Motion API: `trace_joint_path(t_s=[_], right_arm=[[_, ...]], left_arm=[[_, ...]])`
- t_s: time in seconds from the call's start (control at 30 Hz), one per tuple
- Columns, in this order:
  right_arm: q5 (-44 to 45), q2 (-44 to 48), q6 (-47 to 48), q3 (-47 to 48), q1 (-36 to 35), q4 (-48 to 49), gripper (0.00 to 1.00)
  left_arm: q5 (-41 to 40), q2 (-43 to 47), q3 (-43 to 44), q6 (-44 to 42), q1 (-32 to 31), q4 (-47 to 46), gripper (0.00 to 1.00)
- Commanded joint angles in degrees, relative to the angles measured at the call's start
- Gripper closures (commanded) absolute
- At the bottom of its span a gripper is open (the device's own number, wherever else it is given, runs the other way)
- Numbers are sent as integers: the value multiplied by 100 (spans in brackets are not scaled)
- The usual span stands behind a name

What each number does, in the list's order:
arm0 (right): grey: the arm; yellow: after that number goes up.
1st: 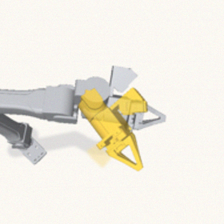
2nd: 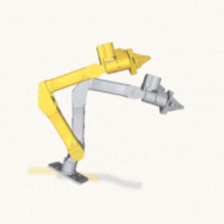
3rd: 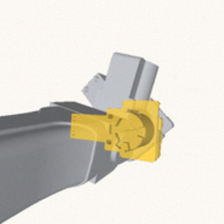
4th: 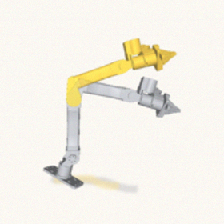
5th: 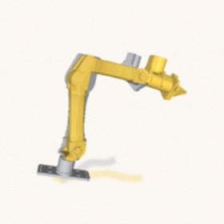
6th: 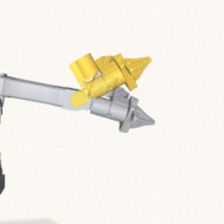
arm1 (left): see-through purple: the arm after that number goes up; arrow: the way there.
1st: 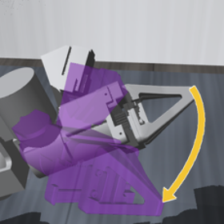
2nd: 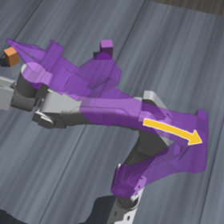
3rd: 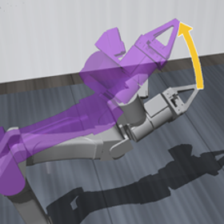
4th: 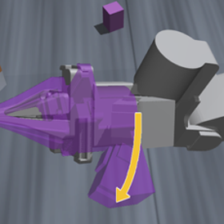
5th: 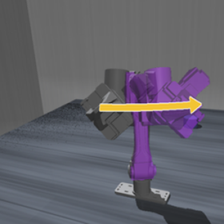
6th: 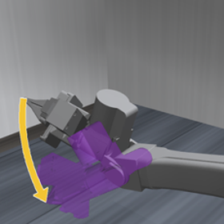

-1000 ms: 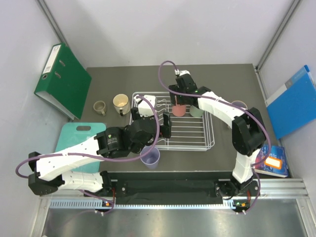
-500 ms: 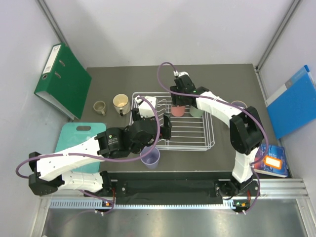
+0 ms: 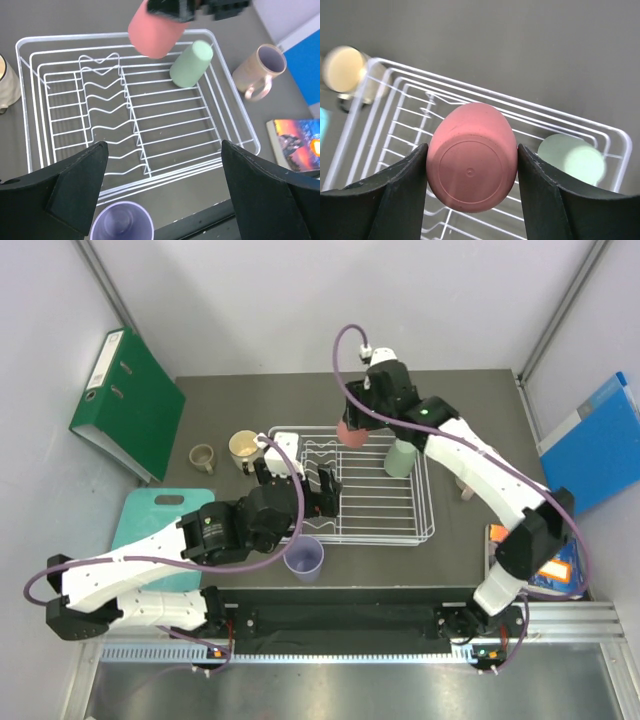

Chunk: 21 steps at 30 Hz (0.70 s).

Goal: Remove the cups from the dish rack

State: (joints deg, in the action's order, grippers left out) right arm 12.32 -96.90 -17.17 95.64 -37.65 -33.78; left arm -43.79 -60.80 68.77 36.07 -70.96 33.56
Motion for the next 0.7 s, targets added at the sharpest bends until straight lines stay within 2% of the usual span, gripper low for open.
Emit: trace_joint_path(t_s=[0.0, 0.07, 0.2, 0.3, 0.43, 0.53, 0.67], right_arm=[[8, 1057, -111, 360, -50, -410, 100], [-194, 1348, -216, 246, -15, -419, 100], [-923, 2435, -515, -648, 117, 72, 100], [-1538, 3253, -700, -1543, 354, 685, 100], [-2704, 4055, -1288, -2697, 968, 1364, 100], [-3031, 4504, -1534, -3348, 961, 1882, 100], [-3288, 4873, -1886, -3876, 1040, 2393, 100]], left_arm=[[-174, 138, 39, -4, 21, -561, 1], [-191, 94, 92, 162, 38, -605, 1], [116, 50, -30, 277, 187, -1087, 1], [169, 85, -206, 207, 223, -1684, 1], [247, 305, -619, 224, 240, -3052, 1], [476, 341, -865, 137, 249, -3627, 1], [564, 191, -612, 207, 249, -3707, 1]])
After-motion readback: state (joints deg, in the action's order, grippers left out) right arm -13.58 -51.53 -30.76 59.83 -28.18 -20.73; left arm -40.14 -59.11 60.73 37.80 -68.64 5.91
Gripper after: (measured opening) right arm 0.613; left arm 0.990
